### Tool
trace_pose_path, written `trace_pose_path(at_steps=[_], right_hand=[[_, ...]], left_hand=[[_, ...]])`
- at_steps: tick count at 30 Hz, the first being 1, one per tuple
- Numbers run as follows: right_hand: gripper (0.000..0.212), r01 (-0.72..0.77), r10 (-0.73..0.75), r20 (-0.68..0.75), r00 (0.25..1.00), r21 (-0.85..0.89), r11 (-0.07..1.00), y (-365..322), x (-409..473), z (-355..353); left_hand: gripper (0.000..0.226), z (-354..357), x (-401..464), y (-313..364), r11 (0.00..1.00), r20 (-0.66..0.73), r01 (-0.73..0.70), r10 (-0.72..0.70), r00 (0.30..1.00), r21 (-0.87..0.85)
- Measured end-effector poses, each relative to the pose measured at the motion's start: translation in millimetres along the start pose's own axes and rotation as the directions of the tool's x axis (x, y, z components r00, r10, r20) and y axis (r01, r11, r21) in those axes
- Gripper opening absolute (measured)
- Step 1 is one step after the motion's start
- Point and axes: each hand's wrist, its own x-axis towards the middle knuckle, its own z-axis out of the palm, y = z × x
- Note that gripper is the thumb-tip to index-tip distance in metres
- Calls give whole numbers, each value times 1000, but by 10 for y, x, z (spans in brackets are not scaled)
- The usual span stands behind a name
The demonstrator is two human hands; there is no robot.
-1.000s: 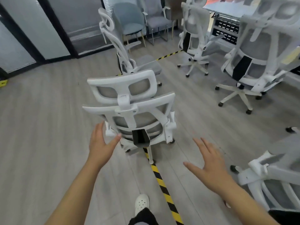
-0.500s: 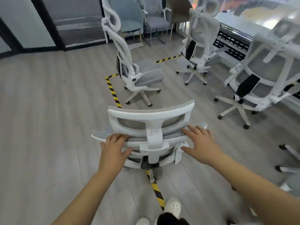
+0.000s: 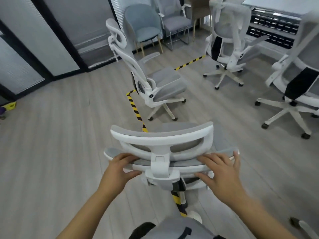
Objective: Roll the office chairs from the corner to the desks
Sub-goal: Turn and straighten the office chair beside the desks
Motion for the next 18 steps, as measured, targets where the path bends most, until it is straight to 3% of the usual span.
trace_pose_path(at_steps=[7, 15, 18], right_hand=[[40, -121, 119, 20, 993, 63, 991, 189, 381, 12], [36, -323, 326, -60, 943, 56, 945, 451, 783, -38], [35, -394, 400, -159, 902, 69, 916, 533, 920, 17]], left_hand=[[44, 39, 868, 142, 999, 98, -30, 27, 995, 30], [45, 218, 2048, 516, 974, 251, -221, 203, 946, 48], [46, 347, 2544, 652, 950, 272, -312, 308, 912, -30]])
